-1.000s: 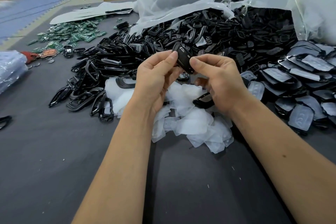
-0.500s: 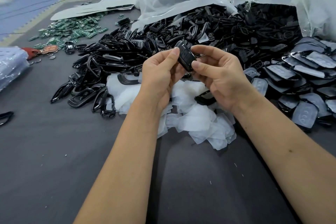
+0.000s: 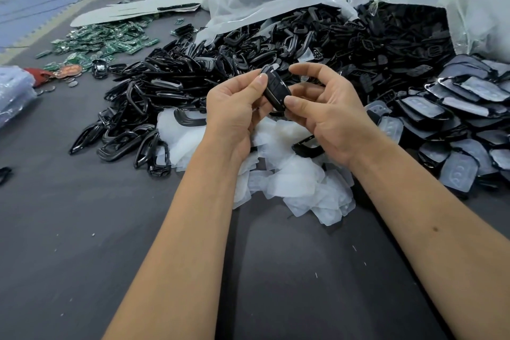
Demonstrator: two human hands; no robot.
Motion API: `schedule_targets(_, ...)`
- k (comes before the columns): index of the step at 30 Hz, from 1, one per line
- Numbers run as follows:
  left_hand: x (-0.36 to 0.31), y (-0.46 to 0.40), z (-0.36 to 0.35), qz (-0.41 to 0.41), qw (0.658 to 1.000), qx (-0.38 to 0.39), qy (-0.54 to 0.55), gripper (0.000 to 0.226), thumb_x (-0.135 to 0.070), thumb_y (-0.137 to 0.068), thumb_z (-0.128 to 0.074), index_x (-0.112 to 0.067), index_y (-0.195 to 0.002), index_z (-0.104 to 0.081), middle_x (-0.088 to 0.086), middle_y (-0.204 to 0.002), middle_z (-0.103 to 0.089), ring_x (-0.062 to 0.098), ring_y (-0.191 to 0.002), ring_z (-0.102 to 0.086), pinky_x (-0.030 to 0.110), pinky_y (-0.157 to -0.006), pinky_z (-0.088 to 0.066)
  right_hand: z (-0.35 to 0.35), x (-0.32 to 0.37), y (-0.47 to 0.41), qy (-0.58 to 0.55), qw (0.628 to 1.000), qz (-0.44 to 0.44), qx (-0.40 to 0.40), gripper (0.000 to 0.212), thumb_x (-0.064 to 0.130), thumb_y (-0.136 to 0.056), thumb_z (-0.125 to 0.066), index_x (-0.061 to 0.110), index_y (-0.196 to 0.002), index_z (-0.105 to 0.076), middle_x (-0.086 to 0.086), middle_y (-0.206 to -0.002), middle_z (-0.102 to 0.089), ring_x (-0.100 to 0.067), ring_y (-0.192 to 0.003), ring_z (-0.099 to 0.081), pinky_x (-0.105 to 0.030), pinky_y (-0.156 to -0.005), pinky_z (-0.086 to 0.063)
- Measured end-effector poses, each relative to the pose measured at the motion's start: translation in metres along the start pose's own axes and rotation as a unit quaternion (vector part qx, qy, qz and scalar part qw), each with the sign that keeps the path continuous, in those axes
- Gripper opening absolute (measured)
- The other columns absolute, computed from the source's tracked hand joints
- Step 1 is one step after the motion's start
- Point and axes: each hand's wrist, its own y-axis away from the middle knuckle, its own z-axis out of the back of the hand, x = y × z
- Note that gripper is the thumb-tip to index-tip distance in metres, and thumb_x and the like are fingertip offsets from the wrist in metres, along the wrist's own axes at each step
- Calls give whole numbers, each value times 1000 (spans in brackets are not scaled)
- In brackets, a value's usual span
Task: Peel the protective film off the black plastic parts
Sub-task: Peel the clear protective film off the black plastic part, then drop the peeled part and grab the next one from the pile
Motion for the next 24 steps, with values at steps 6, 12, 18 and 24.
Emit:
schedule_targets(6, 1, 2, 0, 0, 999, 35, 0, 9, -6, -98, -66, -9, -95, -74, 6, -83, -76, 10, -65, -65, 19, -60, -56, 6, 3, 0, -15, 1000, -4, 4, 44, -15, -89, -67, 9, -126, -62, 1, -85, -75, -17, -86, -72, -31, -83, -59)
schedule_targets(12, -1, 4, 2, 0, 996, 90, -3, 10, -8, -98, -65, -15, -99, -72, 1, -88, -78, 9, -74, -72, 21, -67, -60, 15, 24, 5, 75, 996, 34, 36, 48, -17, -85, -70, 6, -126, -61, 1, -81, -75, -15, -81, -72, -33, -83, -61)
schedule_targets(18, 0, 14, -9, -74, 982, 157, -74, 15, 1, -96, -64, -13, -93, -65, 3, -78, -72, 14, -72, -69, 27, -75, -59, 37, 61, 17, 355, 924, 133, 49, 45, -13, -81, -75, 20, -112, -70, 3, -83, -72, -17, -78, -71, -37, -76, -63)
schedule_targets(24, 29, 31, -73, -248, 890, 171, -341, 22, 9, -80, -78, -11, -79, -69, -1, -82, -75, 13, -69, -69, 35, -69, -59, 86, 91, 31, 557, 820, 127, -32, 50, -16, -74, -71, 34, -77, -74, 13, -77, -73, -1, -70, -68, -14, -65, -53)
